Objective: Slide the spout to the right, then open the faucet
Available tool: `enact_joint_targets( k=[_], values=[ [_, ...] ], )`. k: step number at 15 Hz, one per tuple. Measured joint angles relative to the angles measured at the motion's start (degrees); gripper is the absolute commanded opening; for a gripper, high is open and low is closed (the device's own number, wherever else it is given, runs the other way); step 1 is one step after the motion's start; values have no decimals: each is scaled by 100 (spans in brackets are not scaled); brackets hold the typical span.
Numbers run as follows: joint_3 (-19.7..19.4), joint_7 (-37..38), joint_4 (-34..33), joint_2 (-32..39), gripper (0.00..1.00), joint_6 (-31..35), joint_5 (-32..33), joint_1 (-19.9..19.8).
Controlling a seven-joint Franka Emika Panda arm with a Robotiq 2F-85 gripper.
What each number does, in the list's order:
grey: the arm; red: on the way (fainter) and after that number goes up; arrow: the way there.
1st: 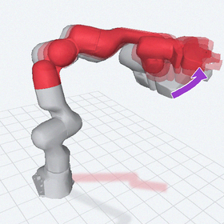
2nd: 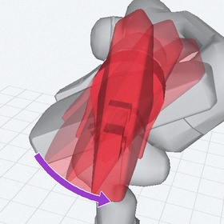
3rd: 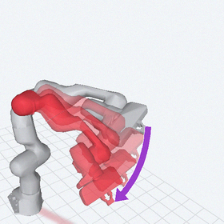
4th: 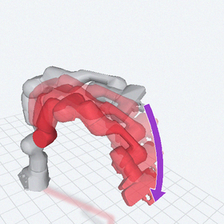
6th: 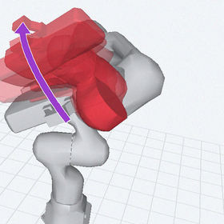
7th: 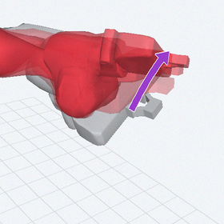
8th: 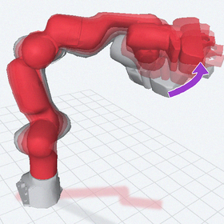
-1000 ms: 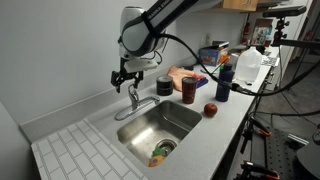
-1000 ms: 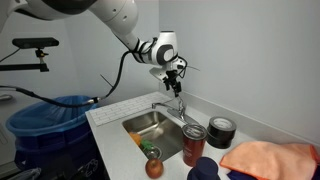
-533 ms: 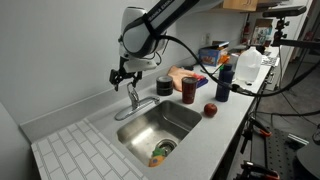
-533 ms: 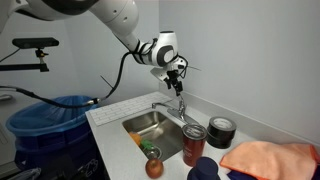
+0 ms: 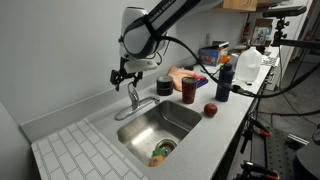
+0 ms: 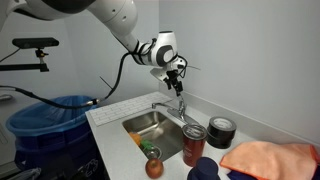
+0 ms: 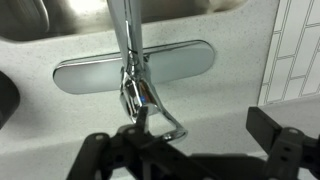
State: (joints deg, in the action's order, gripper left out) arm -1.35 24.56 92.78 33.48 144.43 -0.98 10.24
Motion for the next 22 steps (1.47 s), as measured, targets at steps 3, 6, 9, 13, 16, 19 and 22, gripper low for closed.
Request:
enact_joint_targets(
  k=[3,6,9,13,16,19,22],
  values=[
    [-33,-2,33,-205,100,-552,147,12],
    [-36,-47,251,-621,100,-1269,170,9],
    [-8,-96,613,-1126,100,-1752,195,9],
    [116,-81,1347,-1909,100,-1856,341,12],
    [249,-12,1956,-2535,100,-1803,488,13],
    [402,120,2515,-3104,100,-1666,627,13],
    [537,229,2985,-3567,100,-1466,702,11]
  ],
)
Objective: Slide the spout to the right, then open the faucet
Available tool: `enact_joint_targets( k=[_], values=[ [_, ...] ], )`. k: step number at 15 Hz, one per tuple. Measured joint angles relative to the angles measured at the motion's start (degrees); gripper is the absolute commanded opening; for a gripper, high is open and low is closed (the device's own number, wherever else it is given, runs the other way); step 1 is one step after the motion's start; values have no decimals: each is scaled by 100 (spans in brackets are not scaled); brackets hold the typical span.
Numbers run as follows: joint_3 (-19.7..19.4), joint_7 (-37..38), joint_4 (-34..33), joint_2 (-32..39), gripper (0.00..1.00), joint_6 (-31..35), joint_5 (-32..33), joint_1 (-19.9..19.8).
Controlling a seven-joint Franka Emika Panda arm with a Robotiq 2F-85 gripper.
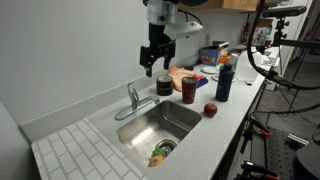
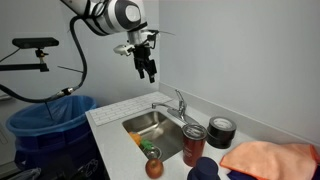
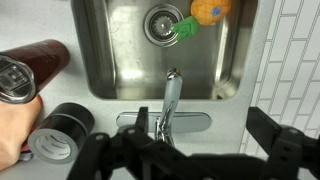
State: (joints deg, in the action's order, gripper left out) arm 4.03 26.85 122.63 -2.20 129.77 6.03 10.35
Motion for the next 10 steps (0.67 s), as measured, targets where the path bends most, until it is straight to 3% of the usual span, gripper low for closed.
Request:
enact_joint_targets(
  k=[5,10],
  values=[
    [106,38,554,-517,100,244,0,-39],
    [109,38,633,-572,100,290,0,-50]
  ],
)
